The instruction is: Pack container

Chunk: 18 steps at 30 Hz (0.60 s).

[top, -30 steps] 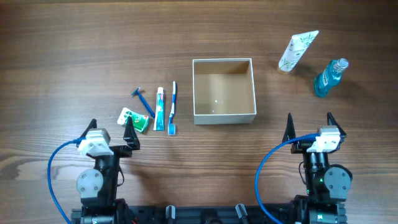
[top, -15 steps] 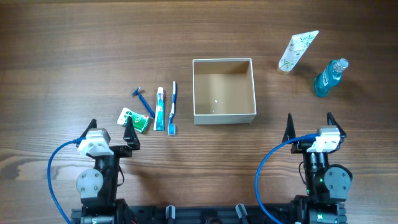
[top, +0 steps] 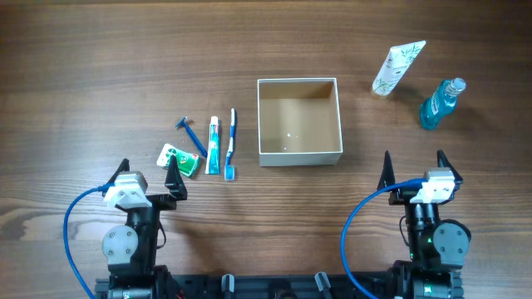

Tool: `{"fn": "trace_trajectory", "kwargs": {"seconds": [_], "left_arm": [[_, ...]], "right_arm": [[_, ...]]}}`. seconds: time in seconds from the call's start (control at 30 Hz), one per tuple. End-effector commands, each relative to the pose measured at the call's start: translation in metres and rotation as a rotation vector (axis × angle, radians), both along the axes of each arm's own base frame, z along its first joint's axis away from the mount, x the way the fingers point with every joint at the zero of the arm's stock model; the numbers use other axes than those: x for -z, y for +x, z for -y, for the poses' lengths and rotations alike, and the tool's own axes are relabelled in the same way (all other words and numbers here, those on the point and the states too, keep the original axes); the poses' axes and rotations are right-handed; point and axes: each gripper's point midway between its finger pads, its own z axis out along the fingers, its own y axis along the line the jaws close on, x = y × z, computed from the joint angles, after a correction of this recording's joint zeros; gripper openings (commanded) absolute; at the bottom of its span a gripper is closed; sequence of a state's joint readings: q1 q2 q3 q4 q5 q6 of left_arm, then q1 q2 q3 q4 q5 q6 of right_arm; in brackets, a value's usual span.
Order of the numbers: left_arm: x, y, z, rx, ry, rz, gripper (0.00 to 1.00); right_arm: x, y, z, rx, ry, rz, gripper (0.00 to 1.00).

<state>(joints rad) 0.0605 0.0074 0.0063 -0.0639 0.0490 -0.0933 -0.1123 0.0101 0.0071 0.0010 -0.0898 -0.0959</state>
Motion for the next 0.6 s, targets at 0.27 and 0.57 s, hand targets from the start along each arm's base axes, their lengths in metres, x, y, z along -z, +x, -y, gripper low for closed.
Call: {"fn": "trace_trajectory", "kwargs": {"seconds": [0.27, 0.57], "left_arm": [[0.0028, -0.0002, -0.0017, -0.013, -0.019, -0.011, 1.0], [0.0028, -0.0002, -0.0015, -0.012, -0.019, -0.011, 1.0]], "right_arm": [[0.0004, 0.0003, -0.0021, -0.013, -0.009, -0.001, 1.0], [-0.0005, 0.0003, -0.0022, -0.014, -0.007, 0.003, 1.0]]}}
